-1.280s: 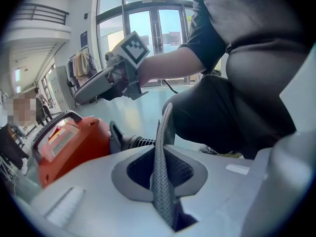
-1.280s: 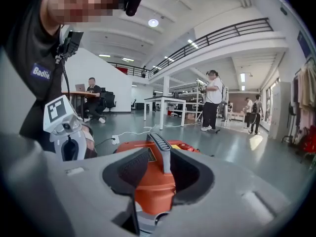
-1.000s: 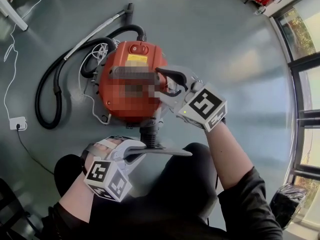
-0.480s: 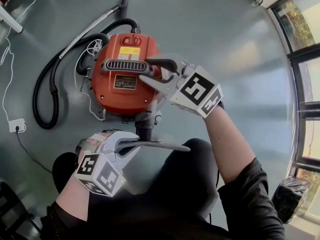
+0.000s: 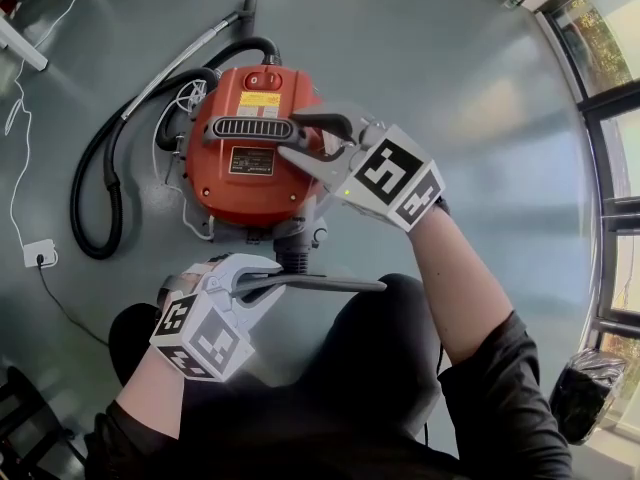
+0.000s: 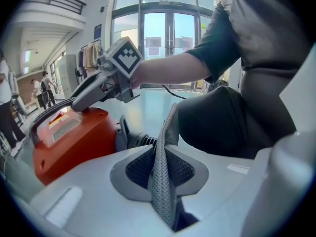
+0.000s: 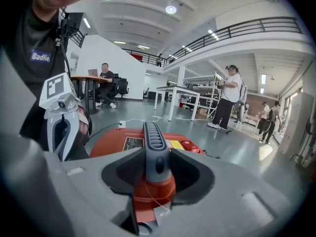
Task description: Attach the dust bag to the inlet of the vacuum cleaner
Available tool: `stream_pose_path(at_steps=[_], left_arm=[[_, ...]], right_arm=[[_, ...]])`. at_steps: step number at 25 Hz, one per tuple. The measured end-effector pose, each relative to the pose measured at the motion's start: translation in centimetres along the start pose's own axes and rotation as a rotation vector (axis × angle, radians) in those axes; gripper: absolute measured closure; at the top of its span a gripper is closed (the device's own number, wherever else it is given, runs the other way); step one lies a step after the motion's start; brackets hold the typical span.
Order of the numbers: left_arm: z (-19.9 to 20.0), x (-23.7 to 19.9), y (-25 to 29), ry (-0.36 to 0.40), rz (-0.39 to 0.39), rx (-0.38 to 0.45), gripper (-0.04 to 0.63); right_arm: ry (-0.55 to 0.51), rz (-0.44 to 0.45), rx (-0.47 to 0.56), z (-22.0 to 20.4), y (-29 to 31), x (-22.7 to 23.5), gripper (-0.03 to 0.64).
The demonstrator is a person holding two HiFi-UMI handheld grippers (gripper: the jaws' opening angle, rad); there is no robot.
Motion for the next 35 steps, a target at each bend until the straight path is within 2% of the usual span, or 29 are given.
stream_pose_path(at_steps=[3, 7, 14, 20, 27, 32, 34, 35], left_arm=[[-0.6, -0.6, -0.6, -0.082, 0.016, 0.019, 0.518], [-0.4, -0.8, 0.3, -0.049, -0.011, -0.017, 0.507], [0.1, -0.8, 0.8, -0.004, 0.027, -0.045, 0.497], [-0.8, -0.8, -0.3, -0.036, 0.083, -0.051, 0.495], [-0.3, -1.2, 0.6, 0.003, 0.09, -0.068, 0.485], [-0.5, -1.1, 0.6, -0.016, 0.094, -0.048, 0.479], [-0.7, -1.4, 0.5, -0.037, 0.08, -0.037, 0.462], [-0.9, -1.5, 0.4, -0.05, 0.077, -0.034, 0.428]], right_arm=[[-0.001, 0.012, -0.001, 0.1, -0.1, -0.1, 0.476], [0.002, 0.014, -0.008, 0.0, -0.2, -0.3, 0.476], [0.009, -0.006, -0.005, 0.0, -0.2, -0.4, 0.476], [0.002, -0.001, -0.007, 0.0, -0.2, -0.5, 0.476], [0.014, -0.024, -0.009, 0.1, -0.1, -0.4, 0.476], [-0.002, -0.022, -0.018, 0.1, 0.0, -0.4, 0.476], [-0.022, -0.016, -0.017, 0.0, 0.0, -0.4, 0.476], [-0.028, -0.018, -0.015, 0.0, -0.1, -0.5, 0.476]])
Point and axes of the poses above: the fingertips, and each gripper's own axes: y forward along the fingers, x to its right, z out of its top, the point moved 4 cm from there along -y, backward along the fingers, and after that the axes turned 12 degrees about y, right-handed, at the moved point
